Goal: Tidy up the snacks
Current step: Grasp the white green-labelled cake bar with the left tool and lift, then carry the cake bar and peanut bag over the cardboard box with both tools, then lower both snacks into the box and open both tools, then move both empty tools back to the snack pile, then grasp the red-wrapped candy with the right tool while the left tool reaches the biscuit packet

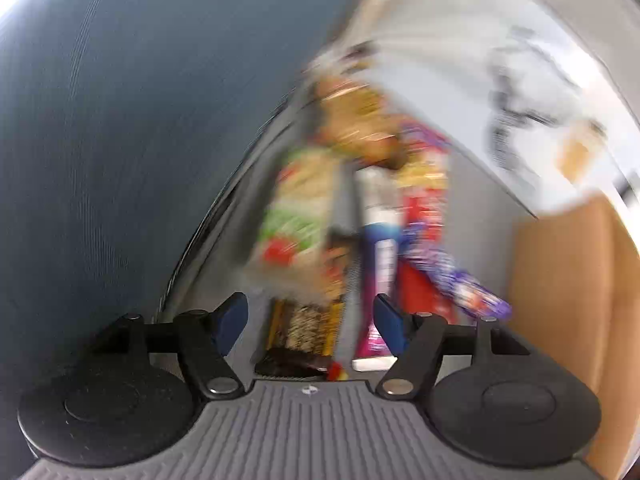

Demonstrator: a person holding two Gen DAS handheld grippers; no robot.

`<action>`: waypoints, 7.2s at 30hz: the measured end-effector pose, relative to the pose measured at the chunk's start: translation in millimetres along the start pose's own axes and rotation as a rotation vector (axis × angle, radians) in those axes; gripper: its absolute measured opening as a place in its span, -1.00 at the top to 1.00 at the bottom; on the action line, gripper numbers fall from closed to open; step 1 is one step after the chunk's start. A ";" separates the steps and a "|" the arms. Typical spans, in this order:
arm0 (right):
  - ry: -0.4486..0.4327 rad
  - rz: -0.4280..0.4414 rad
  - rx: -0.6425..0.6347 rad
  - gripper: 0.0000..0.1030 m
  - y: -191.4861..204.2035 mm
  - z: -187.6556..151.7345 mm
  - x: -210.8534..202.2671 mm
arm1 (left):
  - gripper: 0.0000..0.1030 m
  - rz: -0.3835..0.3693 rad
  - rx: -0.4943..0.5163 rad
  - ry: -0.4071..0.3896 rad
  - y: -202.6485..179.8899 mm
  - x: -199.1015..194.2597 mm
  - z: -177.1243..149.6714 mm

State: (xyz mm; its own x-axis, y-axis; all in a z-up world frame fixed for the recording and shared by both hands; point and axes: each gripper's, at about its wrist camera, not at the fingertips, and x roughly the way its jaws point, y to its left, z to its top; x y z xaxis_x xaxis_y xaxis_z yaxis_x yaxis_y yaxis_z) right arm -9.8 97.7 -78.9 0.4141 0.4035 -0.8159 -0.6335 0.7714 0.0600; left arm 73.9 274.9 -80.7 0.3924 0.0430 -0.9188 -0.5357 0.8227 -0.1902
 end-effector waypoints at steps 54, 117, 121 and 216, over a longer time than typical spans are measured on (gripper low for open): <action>-0.216 -0.072 -0.042 -0.62 -16.3 38.1 -97.9 | 0.23 -0.179 -0.001 -0.399 -12.6 -97.6 -23.1; -0.422 -0.551 0.301 -0.63 -182.5 -1.0 -157.4 | 0.23 -0.526 0.410 -0.542 -194.5 -112.6 -119.9; -0.422 -0.549 0.302 -0.63 -183.8 -0.8 -157.0 | 0.23 -0.531 0.411 -0.545 -194.3 -113.9 -120.0; -0.069 -0.063 -0.096 0.11 31.3 6.0 40.8 | -0.52 -0.043 0.179 0.029 -4.5 44.7 -18.3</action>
State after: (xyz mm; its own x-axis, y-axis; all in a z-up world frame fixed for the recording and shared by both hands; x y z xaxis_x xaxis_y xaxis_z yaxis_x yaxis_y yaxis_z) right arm -8.8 141.2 -106.9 0.4965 0.3913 -0.7748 -0.6634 0.7468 -0.0479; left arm 80.2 262.7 -127.3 0.3886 -0.0089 -0.9214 -0.3764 0.9112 -0.1676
